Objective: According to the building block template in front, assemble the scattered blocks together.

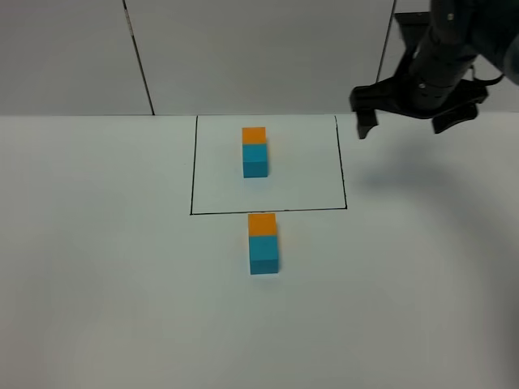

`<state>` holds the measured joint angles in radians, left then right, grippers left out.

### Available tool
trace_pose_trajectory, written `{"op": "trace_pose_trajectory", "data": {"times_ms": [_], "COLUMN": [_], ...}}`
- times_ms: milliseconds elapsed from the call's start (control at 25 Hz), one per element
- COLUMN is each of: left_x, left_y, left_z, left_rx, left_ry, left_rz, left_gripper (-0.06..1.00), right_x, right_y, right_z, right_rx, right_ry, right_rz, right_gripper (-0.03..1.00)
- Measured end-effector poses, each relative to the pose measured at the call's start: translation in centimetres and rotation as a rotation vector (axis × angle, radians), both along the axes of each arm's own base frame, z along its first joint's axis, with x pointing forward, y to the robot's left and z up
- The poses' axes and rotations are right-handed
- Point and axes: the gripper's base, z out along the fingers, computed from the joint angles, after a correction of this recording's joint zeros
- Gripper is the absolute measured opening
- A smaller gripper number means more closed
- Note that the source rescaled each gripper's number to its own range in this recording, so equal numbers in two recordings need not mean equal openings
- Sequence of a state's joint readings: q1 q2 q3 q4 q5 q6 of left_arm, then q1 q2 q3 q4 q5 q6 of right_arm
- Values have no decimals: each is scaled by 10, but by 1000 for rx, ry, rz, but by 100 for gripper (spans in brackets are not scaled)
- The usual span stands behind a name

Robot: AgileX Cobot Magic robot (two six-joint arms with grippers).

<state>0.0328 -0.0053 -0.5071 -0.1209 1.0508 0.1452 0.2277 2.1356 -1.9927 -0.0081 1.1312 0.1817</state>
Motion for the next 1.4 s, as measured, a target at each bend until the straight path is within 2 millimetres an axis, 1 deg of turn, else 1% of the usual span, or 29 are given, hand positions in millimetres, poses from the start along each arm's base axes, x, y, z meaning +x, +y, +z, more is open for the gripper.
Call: {"op": "trace_pose_trajectory", "data": {"times_ms": [80, 200, 280, 400, 480, 600, 680, 800, 880, 960, 1040, 1120, 1200, 1320, 1360, 1400], "left_x": [0, 0, 0, 0, 0, 0, 0, 0, 0, 0, 0, 0, 0, 0, 0, 0], "left_y": [0, 0, 0, 0, 0, 0, 0, 0, 0, 0, 0, 0, 0, 0, 0, 0], "left_z": [0, 0, 0, 0, 0, 0, 0, 0, 0, 0, 0, 0, 0, 0, 0, 0], "left_rx": [0, 0, 0, 0, 0, -1, -1, -1, -1, -1, -1, -1, -1, -1, -1, -1], "left_ry": [0, 0, 0, 0, 0, 0, 0, 0, 0, 0, 0, 0, 0, 0, 0, 0], "left_rz": [0, 0, 0, 0, 0, 0, 0, 0, 0, 0, 0, 0, 0, 0, 0, 0], "left_gripper": [69, 69, 69, 69, 69, 69, 69, 69, 69, 69, 69, 69, 69, 69, 69, 69], "right_x": [3, 4, 4, -1, -6, -13, -19, -32, -47, -66, -89, -117, -141, -186, -200, -216], "right_y": [-24, -51, -65, -82, -88, -89, -90, -92, -94, -97, -100, -102, -103, -104, -105, -105], "right_z": [1, 1, -1, -13, -20, -22, -12, 9, 21, 36, 42, 55, 56, 65, 65, 71], "right_rx": [-16, -30, -38, -52, -58, -57, -54, -72, -90, -111, -137, -145, -142, -134, -134, -131], "right_ry": [16, 38, 46, 71, 77, 56, 28, -13, -31, -59, -67, -101, -105, -144, -147, -178], "right_rz": [-24, -48, -58, -61, -59, -57, -56, -55, -53, -51, -49, -52, -62, -77, -78, -81], "right_gripper": [100, 100, 100, 100, 100, 100, 100, 100, 100, 100, 100, 100, 100, 100, 100, 100]}}
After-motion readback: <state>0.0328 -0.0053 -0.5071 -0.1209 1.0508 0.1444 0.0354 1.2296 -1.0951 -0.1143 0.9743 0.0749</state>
